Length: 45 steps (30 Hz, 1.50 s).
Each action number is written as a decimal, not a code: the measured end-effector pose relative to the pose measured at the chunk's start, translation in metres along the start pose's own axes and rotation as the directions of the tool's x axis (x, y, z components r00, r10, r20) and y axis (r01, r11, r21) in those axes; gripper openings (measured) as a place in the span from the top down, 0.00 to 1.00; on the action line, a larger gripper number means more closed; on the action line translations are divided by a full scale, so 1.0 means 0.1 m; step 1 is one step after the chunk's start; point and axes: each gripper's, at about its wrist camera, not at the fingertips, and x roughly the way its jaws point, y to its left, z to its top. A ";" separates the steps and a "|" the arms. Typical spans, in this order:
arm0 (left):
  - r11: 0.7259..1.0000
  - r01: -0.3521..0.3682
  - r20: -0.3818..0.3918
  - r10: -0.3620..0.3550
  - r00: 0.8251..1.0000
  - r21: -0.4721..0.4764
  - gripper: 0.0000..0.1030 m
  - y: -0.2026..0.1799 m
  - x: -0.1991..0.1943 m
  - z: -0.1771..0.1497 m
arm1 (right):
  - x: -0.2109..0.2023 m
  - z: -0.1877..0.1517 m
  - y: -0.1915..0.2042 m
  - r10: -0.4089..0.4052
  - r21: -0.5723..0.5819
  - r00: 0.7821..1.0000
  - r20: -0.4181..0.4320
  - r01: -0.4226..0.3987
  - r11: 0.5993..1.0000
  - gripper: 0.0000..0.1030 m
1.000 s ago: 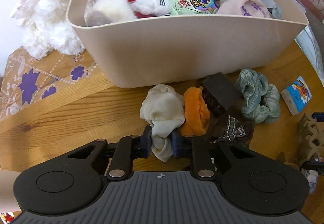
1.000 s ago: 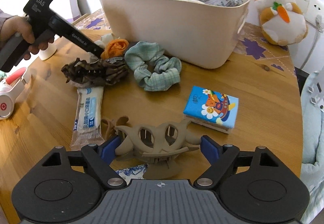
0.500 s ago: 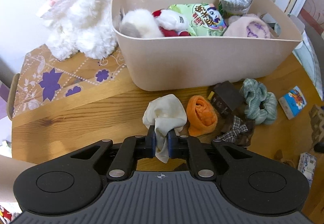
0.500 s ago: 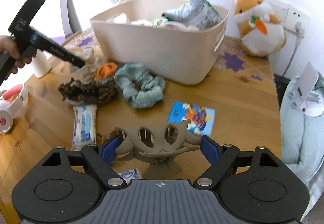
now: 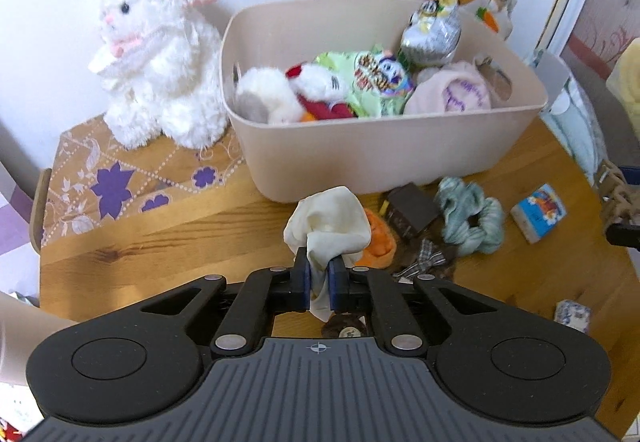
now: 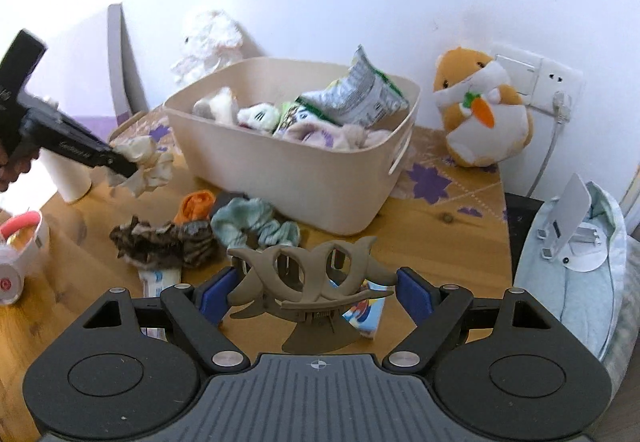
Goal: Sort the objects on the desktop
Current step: 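Carry the cream sock and claw clip into the beige basket and release both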
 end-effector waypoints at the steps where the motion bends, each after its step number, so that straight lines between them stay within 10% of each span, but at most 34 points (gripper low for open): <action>1: 1.000 0.001 0.011 -0.001 1.000 0.000 0.92 0.00 -0.05 0.01 | -0.02 0.02 -0.01 -0.002 0.009 1.000 0.008 0.002 1.000 0.18; 25: 0.994 -0.063 0.266 0.037 0.963 0.090 0.92 -0.08 -0.52 0.79 | 0.13 1.14 -0.04 -0.059 -0.098 0.980 0.189 0.078 0.992 0.18; 45: 0.991 -0.129 0.098 0.131 0.987 -0.020 0.92 -0.08 0.52 1.01 | 1.30 1.27 0.07 -0.204 0.005 0.978 -0.051 0.205 0.979 0.18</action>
